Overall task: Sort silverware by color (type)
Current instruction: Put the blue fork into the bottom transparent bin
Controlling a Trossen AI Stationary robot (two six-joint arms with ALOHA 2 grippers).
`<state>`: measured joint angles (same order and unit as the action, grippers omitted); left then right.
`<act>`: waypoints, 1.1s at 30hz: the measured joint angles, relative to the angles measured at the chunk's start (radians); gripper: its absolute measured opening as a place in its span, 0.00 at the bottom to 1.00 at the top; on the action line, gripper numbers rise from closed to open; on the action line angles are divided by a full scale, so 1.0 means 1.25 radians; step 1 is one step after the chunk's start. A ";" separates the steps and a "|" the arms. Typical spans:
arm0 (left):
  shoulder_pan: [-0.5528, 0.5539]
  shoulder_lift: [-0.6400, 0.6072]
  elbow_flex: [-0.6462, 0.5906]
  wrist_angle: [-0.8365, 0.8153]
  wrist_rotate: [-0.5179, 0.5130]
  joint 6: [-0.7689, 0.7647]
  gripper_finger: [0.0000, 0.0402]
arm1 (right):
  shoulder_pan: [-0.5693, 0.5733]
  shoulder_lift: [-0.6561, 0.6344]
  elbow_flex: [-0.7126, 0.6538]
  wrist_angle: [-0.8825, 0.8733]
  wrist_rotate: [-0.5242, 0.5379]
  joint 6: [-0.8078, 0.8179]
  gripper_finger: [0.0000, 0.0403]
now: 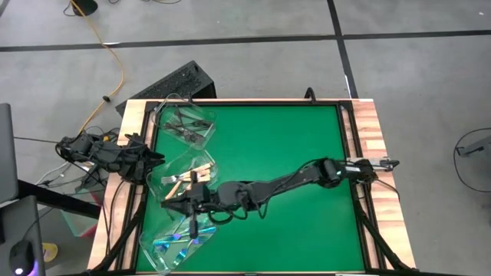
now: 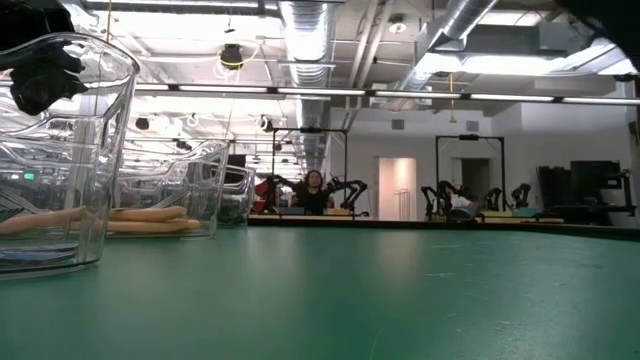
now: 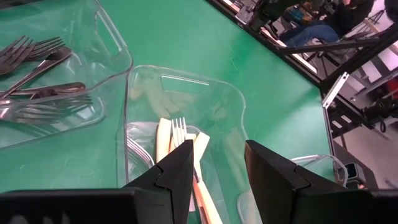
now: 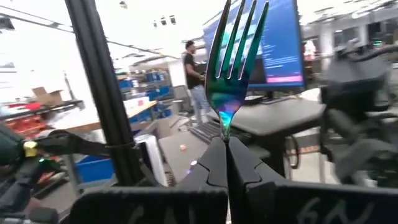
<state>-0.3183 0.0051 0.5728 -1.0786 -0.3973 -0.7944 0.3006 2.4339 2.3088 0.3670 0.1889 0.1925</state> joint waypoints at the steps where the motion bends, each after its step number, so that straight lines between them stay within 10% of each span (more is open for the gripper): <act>1: 0.000 0.000 0.000 0.000 0.000 0.000 0.32 | -0.001 0.025 0.033 -0.006 -0.013 0.002 0.01; 19: 0.000 0.000 0.000 -0.001 0.000 0.001 0.32 | -0.008 0.063 0.004 -0.242 -0.194 0.065 0.01; 33: 0.000 0.000 0.000 -0.001 -0.001 0.001 0.32 | -0.018 0.061 0.005 -0.331 -0.243 -0.119 0.01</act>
<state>-0.3183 0.0051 0.5732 -1.0794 -0.3981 -0.7929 0.2779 2.5107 2.3145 -0.0465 -0.1148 0.0438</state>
